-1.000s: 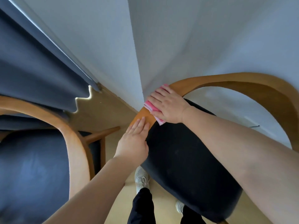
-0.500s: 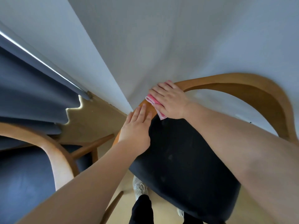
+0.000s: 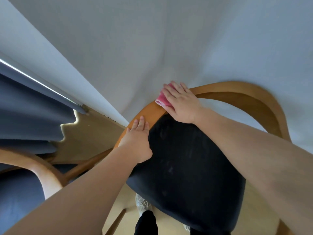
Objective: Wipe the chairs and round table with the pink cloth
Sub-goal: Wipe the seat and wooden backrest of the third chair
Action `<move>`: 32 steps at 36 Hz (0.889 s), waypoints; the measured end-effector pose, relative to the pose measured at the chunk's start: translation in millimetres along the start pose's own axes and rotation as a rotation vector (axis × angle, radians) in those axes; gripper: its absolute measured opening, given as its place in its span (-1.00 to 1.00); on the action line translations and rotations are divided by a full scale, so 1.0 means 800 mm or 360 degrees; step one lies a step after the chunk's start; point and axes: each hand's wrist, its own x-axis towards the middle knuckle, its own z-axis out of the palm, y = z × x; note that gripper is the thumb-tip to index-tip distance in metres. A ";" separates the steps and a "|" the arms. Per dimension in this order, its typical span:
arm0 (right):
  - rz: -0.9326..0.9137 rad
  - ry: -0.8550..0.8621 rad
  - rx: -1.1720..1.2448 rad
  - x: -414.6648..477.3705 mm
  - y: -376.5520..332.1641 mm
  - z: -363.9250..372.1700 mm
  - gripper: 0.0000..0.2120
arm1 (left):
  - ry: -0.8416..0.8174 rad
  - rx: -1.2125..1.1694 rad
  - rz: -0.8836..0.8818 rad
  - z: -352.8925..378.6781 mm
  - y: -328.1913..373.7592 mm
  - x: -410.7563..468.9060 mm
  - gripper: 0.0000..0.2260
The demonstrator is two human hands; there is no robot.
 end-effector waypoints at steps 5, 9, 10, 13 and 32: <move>0.0167 -0.0061 0.0142 0.003 -0.008 0.007 -0.46 | -0.0027 0.0020 0.0010 -0.002 -0.001 -0.002 -0.17; -0.0006 0.0018 0.0027 0.014 -0.014 0.010 -0.47 | -0.0035 0.0029 -0.0007 -0.001 0.001 -0.002 -0.16; -0.0037 0.0016 0.0030 0.016 -0.013 0.010 -0.46 | -0.0034 0.0029 -0.0008 -0.001 0.001 -0.002 -0.16; -0.0110 0.0020 0.0026 0.017 -0.001 0.011 -0.44 | -0.0042 0.0030 -0.0004 -0.001 0.000 -0.002 -0.15; 0.0001 -0.0054 -0.0163 -0.020 0.098 0.005 -0.54 | -0.0038 0.0052 -0.0038 0.001 0.002 -0.001 -0.13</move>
